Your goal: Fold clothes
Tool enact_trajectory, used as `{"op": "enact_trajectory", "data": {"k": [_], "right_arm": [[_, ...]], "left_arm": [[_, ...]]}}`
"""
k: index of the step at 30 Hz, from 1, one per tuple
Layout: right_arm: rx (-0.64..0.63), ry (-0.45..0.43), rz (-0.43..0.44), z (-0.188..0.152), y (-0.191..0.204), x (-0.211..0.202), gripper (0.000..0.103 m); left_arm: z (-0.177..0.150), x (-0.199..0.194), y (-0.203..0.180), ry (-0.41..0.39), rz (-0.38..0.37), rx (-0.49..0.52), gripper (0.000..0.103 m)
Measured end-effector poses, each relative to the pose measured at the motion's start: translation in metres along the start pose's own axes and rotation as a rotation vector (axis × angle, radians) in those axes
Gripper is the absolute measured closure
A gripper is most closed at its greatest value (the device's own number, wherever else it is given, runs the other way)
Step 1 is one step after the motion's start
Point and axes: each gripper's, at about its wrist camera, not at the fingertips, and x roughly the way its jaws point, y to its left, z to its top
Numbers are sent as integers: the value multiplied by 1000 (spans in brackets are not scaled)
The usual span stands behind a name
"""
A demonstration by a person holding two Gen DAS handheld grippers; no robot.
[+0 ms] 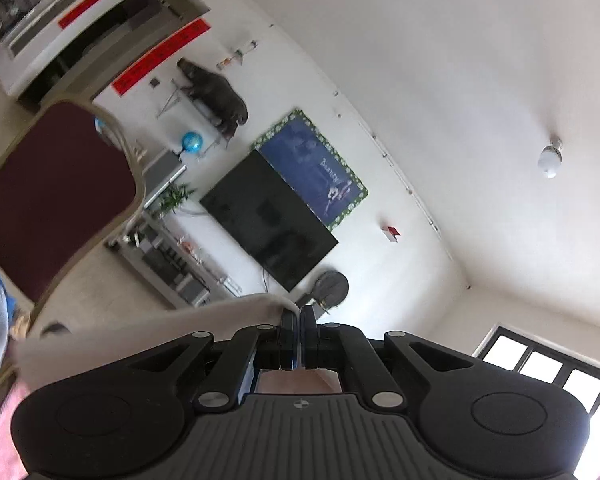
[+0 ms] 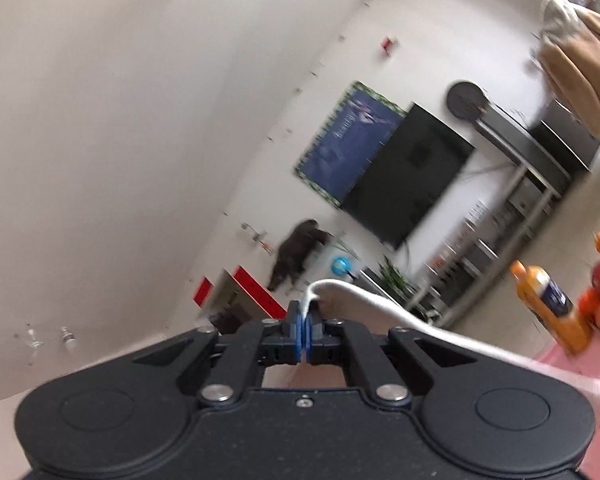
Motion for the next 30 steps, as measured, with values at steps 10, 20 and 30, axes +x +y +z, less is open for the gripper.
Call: {"op": "enact_trajectory", "data": {"k": [10,20,30], "right_arm": [[93,284,-398,-32,-106,186,101],[-94,114,-250,22,-77,248,101],[112,386,-504,-112,-228,184,101]], "left_arm": [[-31,222,85,371,485,78,103],[15,235,23,127,302,235,103],[-146,212,181,407,594,125,103]]}}
